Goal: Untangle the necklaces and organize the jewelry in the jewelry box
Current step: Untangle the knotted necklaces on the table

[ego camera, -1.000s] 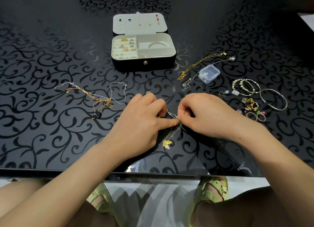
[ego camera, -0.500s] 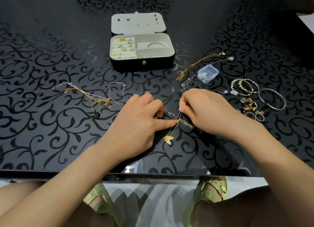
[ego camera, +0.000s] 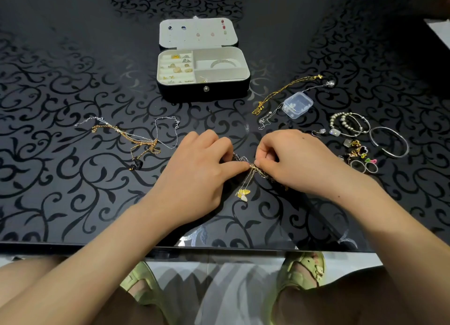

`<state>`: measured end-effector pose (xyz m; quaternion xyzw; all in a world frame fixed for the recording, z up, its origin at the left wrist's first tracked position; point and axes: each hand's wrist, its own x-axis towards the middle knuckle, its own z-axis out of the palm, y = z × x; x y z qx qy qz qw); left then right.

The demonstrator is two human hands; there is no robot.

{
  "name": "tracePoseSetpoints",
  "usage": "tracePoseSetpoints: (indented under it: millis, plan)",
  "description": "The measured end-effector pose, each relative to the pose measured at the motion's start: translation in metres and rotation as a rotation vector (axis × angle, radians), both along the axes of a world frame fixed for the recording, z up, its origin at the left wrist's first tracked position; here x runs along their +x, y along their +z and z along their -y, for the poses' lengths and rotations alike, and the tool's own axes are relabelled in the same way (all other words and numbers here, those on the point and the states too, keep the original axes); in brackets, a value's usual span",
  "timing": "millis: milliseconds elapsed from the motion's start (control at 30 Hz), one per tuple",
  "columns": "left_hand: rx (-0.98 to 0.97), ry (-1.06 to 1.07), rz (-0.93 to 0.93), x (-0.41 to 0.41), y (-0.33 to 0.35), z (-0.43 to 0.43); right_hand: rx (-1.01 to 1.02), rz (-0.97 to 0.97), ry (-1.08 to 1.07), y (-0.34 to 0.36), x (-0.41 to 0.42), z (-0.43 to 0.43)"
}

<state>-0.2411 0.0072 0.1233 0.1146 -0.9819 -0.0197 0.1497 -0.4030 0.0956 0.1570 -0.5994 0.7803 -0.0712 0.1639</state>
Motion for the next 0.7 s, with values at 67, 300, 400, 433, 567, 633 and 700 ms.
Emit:
tracePoseSetpoints:
  millis: [67,300,400,433,567,633,700]
  plan:
    - [-0.010,0.022,0.001,-0.0001,0.0002,0.0004,-0.001,0.004,-0.006,-0.0003,-0.0003,0.0006]
    - [-0.010,0.036,-0.024,-0.0002,-0.0013,0.0013,-0.015,0.000,0.001,-0.0012,-0.0018,-0.0005]
    - [0.011,0.014,-0.042,-0.0004,-0.0015,0.0007,-0.035,-0.010,0.001,-0.0021,-0.0023,-0.0009]
    - [0.013,0.009,-0.042,-0.0005,-0.0018,0.0006,-0.036,-0.010,0.002,-0.0022,-0.0024,-0.0011]
    - [0.015,0.003,-0.038,-0.0006,-0.0023,0.0013,-0.053,-0.005,-0.013,-0.0029,-0.0029,-0.0011]
    - [0.010,0.002,-0.035,-0.0001,-0.0028,0.0016,-0.066,0.009,-0.031,-0.0032,-0.0021,-0.0007]
    - [0.002,0.002,-0.033,0.0003,-0.0039,0.0019,-0.068,0.010,-0.039,-0.0033,-0.0010,0.0007]
